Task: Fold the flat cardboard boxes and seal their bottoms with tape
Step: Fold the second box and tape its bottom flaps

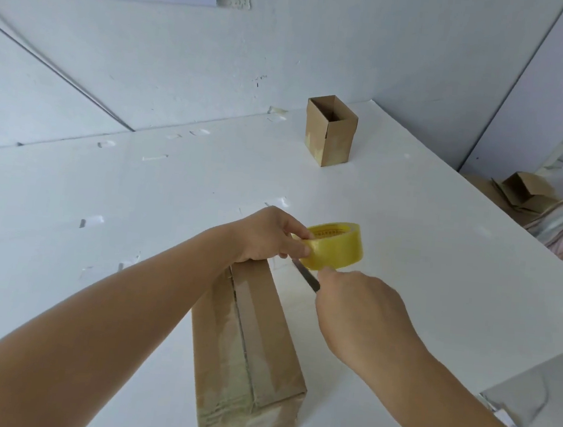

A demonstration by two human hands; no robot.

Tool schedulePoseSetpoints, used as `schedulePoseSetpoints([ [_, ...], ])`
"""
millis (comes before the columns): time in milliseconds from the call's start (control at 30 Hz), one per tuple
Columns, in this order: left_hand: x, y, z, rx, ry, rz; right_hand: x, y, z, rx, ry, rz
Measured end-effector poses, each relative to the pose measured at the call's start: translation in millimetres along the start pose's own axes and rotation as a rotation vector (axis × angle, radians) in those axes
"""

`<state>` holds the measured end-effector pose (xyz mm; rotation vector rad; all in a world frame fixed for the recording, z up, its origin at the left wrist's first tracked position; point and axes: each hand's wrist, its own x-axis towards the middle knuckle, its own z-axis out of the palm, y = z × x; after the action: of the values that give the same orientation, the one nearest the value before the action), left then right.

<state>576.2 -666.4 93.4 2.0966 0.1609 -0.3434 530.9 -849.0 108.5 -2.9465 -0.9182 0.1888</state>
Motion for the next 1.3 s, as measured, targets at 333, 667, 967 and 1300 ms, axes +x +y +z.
schedulePoseSetpoints([
  [333, -2.8, -4.2, -4.6, -0.061, -0.017, 0.047, 31.9, 31.0, 81.9, 0.12, -0.068, 0.084],
  [667, 0.7, 1.7, -3.0, -0.054, 0.021, -0.003, 36.6, -0.6, 65.0, 1.475, -0.124, 0.37],
  [967, 0.7, 1.1, -0.6, -0.079, 0.049, -0.036, 53.2, -32.4, 60.5, 1.966, -0.142, 0.569],
  [1300, -6.7, 4.8, -7.7, -0.447, 0.388, 0.096, 49.9, -44.1, 68.0, 1.901, -0.057, 0.635],
])
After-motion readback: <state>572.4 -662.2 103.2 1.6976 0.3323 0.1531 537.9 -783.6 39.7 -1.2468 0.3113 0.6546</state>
